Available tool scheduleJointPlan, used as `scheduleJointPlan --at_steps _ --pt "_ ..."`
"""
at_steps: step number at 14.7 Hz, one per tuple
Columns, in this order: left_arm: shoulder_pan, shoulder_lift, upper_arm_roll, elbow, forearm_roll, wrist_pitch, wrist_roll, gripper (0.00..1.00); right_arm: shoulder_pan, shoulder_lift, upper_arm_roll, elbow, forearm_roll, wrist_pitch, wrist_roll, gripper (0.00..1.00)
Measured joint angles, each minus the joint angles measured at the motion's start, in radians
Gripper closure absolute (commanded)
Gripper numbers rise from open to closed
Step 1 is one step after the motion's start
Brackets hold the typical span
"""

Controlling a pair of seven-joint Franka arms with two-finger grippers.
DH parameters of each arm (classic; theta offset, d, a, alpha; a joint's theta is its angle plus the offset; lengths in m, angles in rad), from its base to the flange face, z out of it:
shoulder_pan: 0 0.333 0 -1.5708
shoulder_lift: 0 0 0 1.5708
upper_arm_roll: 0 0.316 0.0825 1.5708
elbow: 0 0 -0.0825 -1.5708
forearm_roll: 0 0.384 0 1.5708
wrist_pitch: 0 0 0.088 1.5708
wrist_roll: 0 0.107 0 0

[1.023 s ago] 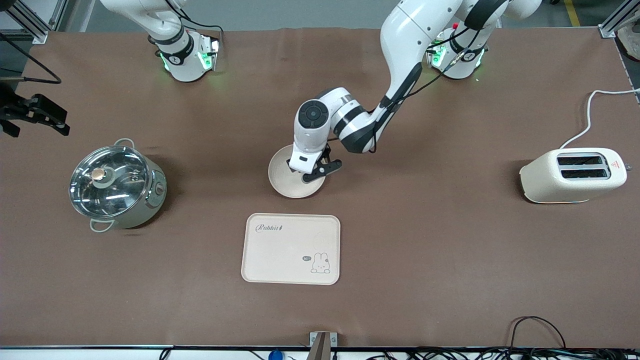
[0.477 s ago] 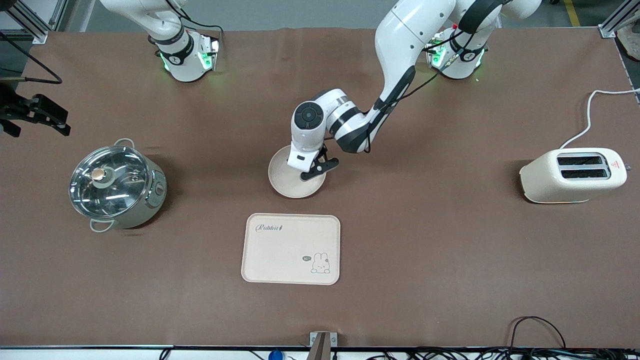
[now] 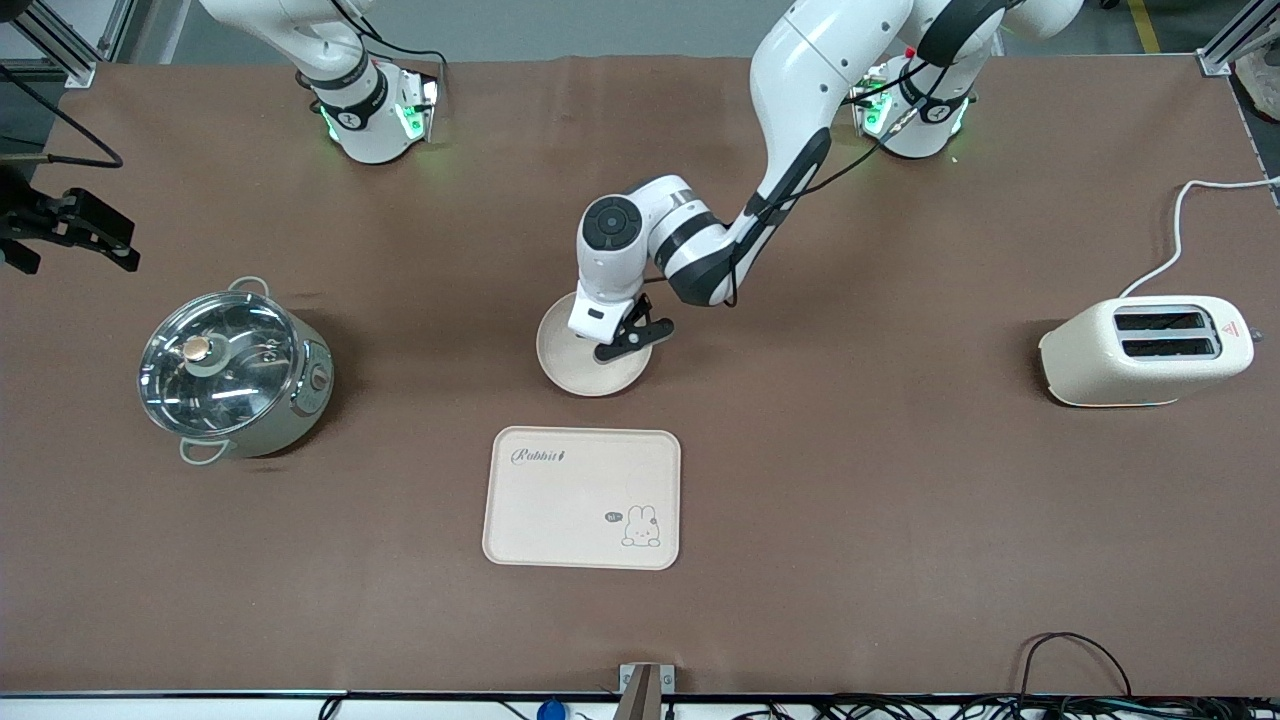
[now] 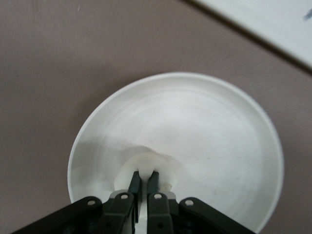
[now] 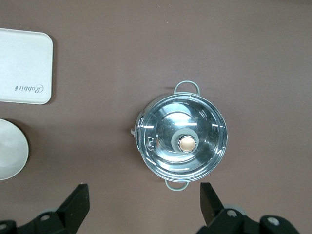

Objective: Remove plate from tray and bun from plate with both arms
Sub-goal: 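Lift the bun with the left gripper and set it beside the toaster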

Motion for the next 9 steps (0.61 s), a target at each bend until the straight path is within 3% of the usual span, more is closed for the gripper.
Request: scheduleJointPlan --at_steps 3,6,9 --pt "0.04 -0.085 0.043 0.032 0.055 -0.082 0.02 1.0 0.0 0.0 0.0 0.0 0.0 -0.001 0.0 0.0" --pt "0.184 -0.189 0.052 0.033 0.06 -0.149 0.179 1.0 0.006 0.0 0.002 0.0 0.0 -0.006 0.0 0.0" --pt "0.326 -0.226 0.052 0.027 0.06 -0.167 0.372 1.0 0.008 0.0 0.002 0.0 0.0 -0.006 0.0 0.0"
